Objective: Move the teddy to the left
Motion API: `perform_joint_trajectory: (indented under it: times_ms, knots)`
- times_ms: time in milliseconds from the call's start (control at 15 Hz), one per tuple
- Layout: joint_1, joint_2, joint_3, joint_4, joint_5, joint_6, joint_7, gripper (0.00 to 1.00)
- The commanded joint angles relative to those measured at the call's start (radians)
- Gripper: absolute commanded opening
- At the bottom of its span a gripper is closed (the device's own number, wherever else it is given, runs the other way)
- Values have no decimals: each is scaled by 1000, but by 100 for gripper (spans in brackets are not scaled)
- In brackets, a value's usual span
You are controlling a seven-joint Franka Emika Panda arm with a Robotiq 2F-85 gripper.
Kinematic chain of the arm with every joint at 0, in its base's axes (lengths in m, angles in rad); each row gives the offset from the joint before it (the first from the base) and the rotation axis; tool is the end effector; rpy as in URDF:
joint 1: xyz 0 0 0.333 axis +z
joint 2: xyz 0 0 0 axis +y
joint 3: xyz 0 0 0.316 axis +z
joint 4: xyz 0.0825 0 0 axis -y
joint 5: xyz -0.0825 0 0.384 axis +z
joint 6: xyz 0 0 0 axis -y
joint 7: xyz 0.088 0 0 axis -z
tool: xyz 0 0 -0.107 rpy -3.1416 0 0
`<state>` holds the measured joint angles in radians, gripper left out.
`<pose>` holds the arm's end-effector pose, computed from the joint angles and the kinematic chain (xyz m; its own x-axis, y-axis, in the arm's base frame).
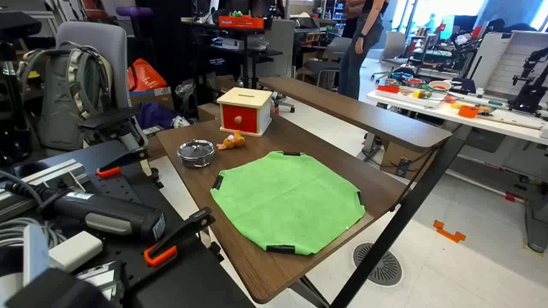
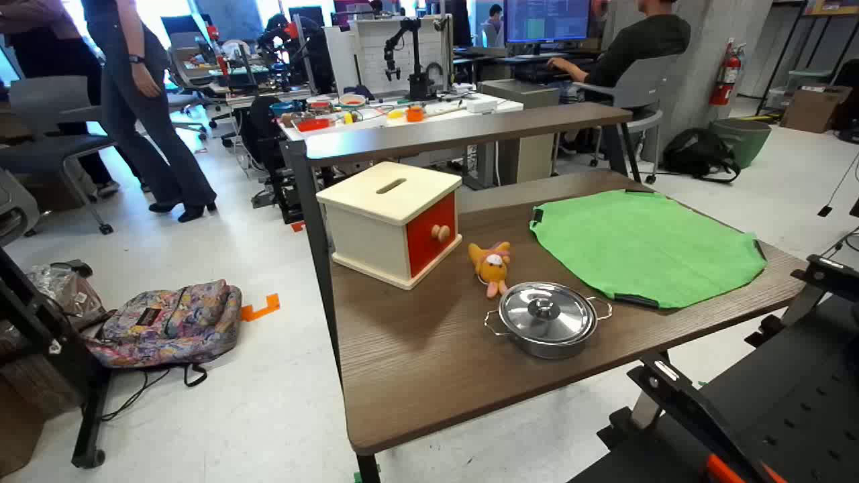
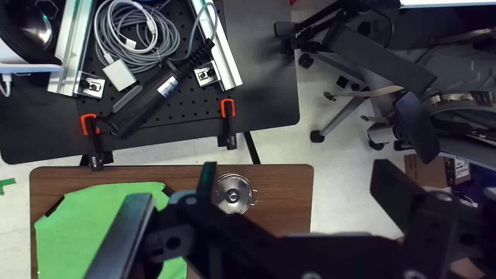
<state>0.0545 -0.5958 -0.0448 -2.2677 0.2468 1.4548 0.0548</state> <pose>0.3442 0.0286 0.5647 0.9741 -0.0022 -0.2259 -0.0614 -0.9649 -0.2553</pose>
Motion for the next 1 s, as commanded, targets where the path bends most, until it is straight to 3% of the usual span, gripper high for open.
perform_joint_trajectory:
  times_ms: [0,400,933]
  knots:
    - [-26,2,19,3,8,-6,-11,100]
    - [-25,93,65,-54,-12,239,-12,100]
    - [-14,412,77,-89,-13,650,-17,100]
